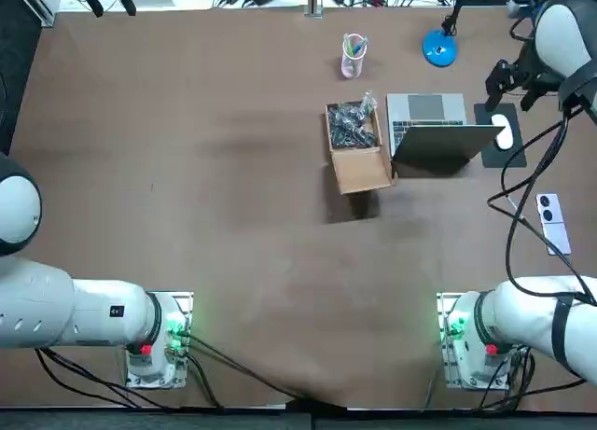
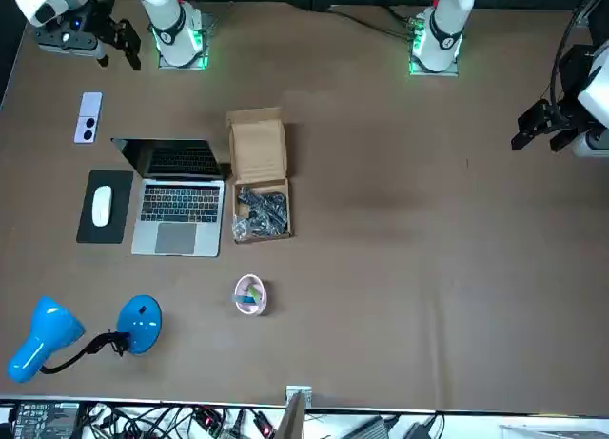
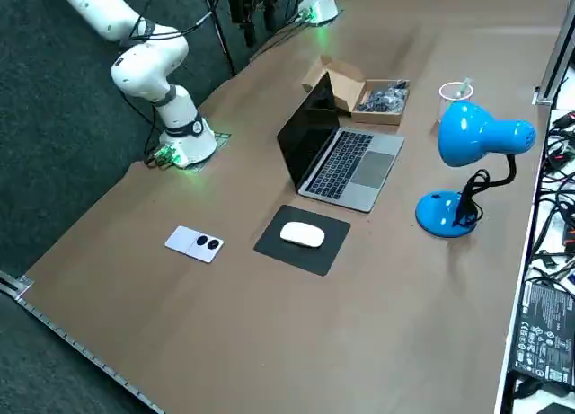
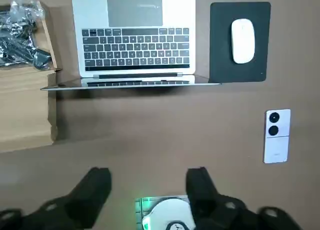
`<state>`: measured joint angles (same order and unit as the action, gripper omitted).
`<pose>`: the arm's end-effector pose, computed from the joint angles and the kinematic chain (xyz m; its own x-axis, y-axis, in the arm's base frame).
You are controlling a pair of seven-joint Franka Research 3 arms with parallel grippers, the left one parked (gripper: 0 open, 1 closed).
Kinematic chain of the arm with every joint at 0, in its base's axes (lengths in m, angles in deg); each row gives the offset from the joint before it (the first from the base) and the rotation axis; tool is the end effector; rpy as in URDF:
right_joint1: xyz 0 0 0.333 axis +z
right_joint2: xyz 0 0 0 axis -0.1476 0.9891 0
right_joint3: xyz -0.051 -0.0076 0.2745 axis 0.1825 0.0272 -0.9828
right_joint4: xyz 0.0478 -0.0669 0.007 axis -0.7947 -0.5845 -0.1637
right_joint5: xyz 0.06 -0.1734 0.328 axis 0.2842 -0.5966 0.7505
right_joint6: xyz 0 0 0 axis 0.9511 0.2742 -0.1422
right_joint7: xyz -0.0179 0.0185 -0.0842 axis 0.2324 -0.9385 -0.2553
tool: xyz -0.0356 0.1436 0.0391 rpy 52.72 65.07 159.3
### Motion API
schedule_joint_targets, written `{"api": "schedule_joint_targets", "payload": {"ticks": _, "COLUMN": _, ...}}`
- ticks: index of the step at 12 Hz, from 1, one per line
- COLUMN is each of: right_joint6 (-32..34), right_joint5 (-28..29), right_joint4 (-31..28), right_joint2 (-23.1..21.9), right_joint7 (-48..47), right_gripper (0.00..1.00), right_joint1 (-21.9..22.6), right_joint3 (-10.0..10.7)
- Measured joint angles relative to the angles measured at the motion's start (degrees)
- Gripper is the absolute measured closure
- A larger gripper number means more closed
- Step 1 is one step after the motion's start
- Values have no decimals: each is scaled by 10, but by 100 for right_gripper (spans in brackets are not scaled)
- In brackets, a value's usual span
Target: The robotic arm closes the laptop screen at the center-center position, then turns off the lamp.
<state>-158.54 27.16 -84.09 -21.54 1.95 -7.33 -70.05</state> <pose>0.3709 0.0608 0.4889 0.9979 -0.0459 -0.0451 -0.0426 -0.9965 0.0717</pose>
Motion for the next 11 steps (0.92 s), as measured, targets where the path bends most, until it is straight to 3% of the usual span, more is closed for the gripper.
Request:
{"api": "schedule_joint_targets", "payload": {"ticks": 7, "right_joint6": -2, "right_joint5": 21, "right_joint4": -20, "right_joint2": 11, "right_joint7": -1, "right_gripper": 93, "right_joint1": 0, "right_joint3": 0}}
{"api": "schedule_joint_targets", "payload": {"ticks": 8, "right_joint6": -6, "right_joint5": 21, "right_joint4": -23, "right_joint2": 15, "right_joint7": -2, "right_gripper": 98, "right_joint1": 0, "right_joint3": 0}}
{"api": "schedule_joint_targets", "payload": {"ticks": 11, "right_joint6": -46, "right_joint5": 22, "right_joint4": -51, "right_joint2": 35, "right_joint7": -13, "right_gripper": 98, "right_joint1": 0, "right_joint3": -7}}
